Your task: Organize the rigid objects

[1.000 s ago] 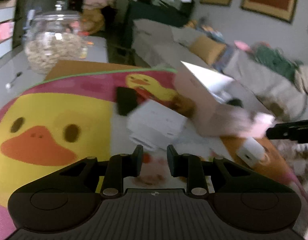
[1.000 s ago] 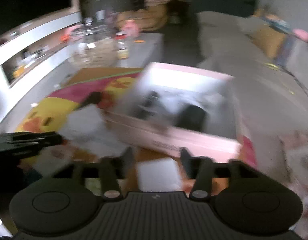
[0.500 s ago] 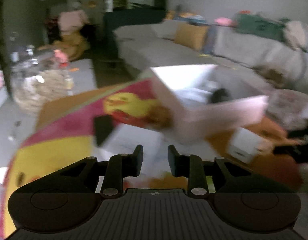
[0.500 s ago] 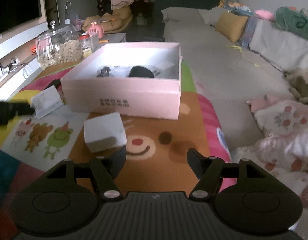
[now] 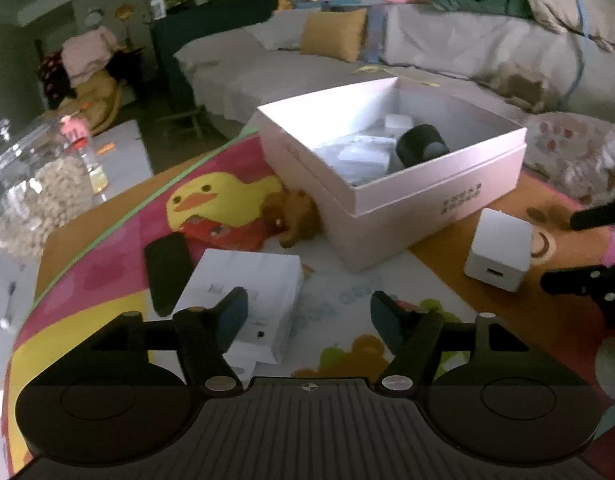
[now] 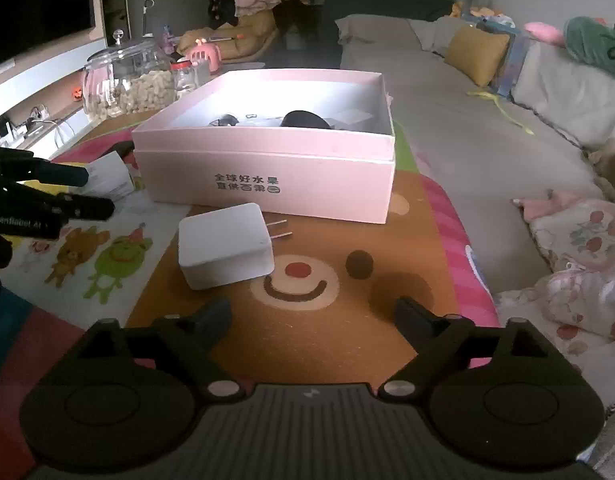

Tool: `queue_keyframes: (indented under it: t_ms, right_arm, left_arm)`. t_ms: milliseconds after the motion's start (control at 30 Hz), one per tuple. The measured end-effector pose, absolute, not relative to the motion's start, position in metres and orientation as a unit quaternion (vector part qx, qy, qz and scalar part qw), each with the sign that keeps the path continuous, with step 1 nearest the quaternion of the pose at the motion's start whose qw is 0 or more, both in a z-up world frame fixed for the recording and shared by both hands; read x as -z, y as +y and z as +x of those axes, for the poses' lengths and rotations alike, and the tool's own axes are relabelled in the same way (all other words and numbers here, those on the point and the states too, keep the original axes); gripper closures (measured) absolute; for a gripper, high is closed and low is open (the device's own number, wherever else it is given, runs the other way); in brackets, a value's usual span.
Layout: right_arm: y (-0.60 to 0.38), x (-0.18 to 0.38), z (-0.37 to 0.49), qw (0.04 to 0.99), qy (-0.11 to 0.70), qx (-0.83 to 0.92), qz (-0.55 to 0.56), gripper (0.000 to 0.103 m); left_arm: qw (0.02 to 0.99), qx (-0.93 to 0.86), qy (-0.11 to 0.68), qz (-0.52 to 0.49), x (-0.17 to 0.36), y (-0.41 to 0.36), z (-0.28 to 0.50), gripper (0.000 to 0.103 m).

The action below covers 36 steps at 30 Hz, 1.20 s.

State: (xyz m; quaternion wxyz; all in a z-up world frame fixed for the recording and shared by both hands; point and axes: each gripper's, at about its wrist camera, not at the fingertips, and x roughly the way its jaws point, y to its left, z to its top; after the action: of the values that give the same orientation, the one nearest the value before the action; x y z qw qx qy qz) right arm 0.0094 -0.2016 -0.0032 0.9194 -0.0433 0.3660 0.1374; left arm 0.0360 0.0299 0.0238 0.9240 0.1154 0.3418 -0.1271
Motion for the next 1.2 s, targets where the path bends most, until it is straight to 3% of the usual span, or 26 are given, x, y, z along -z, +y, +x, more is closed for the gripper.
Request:
queue_keyframes:
  t_ms: [167,400,567,700,1033,1200]
  right_arm:
    - [-0.2,0.004,0.009,0.919,0.367,-0.141,-0.044,0.008]
    - [-0.199,0.005,0.009,0.917,0.368,-0.146,-0.047,0.005]
    - [-0.198,0.006,0.012,0.913,0.373,-0.155,-0.049,0.0]
    - [-0.199,0.006,0.012,0.913,0.374,-0.157,-0.049,0.0]
    - [-0.199,0.003,0.014,0.904,0.389,-0.17,-0.057,0.0]
    - [-0.197,-0.019,-0.008,0.891,0.388,-0.236,-0.018,0.008]
  left_arm:
    - [0.936,0.065,0.325,0.121,-0.025,0.04,0.049,0.036]
    - [0.93,0.053,0.334,0.143,-0.019,0.057,0.066,0.026]
    - [0.929,0.049,0.361,0.058,-0.01,0.08,0.083,0.024]
    - [0.934,0.045,0.355,-0.014,-0.006,0.098,0.086,0.026]
    - [0.936,0.033,0.351,0.004,-0.005,0.089,0.071,0.027]
    - [0.934,0.041,0.356,0.007,-0.008,0.079,0.038,0.029]
